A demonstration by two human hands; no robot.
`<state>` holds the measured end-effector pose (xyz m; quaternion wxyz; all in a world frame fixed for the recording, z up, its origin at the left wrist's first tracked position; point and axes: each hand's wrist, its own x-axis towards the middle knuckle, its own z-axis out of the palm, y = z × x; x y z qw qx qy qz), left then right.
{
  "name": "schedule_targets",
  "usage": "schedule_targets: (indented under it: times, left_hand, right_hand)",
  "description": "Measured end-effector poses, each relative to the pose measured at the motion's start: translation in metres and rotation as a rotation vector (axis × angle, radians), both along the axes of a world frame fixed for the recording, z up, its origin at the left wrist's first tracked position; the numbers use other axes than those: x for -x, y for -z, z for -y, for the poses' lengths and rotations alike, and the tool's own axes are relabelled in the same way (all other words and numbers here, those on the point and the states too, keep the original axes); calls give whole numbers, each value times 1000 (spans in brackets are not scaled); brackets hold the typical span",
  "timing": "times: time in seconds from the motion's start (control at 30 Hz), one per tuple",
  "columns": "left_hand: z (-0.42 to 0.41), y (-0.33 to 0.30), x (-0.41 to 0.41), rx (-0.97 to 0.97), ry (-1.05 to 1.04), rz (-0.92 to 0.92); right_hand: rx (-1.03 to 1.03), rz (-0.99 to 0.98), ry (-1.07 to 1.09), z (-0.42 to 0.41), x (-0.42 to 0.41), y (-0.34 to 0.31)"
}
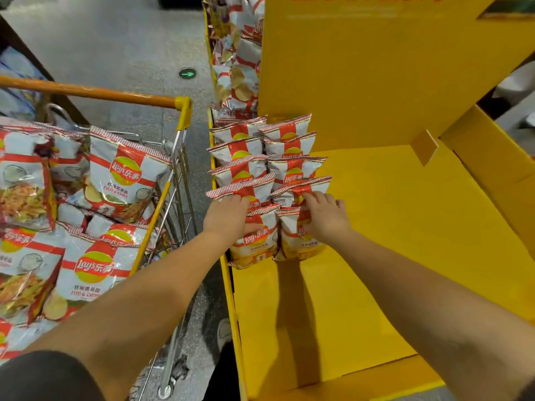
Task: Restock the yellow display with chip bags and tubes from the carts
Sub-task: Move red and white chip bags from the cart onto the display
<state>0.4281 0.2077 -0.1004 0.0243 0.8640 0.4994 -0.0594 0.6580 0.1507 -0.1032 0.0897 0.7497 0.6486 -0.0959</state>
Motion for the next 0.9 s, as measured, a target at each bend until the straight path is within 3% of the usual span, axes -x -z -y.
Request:
schedule_targets:
  times: [0.1, 0.2, 0.3, 0.43, 0.53, 0.9]
  left_hand:
    - [11, -16, 9, 66, -118, 187]
    - [35, -40, 24, 110, -232, 507]
    - [66, -61, 39, 129, -359, 688]
    - [108, -71, 73, 162, -538, 800]
    - [137, -68, 105, 185, -635, 866]
    - [167, -53, 271, 114, -906, 881]
  right_hand:
    - [-71, -116, 77, 13, 3, -20]
    - [-203, -272, 139, 25, 16, -44]
    - [-295, -454, 103, 34, 44, -58]
    - [-220, -808, 12, 55, 113, -64]
    - [-134, -945, -18, 73, 165, -61]
    - [99, -941, -151, 70, 293, -55]
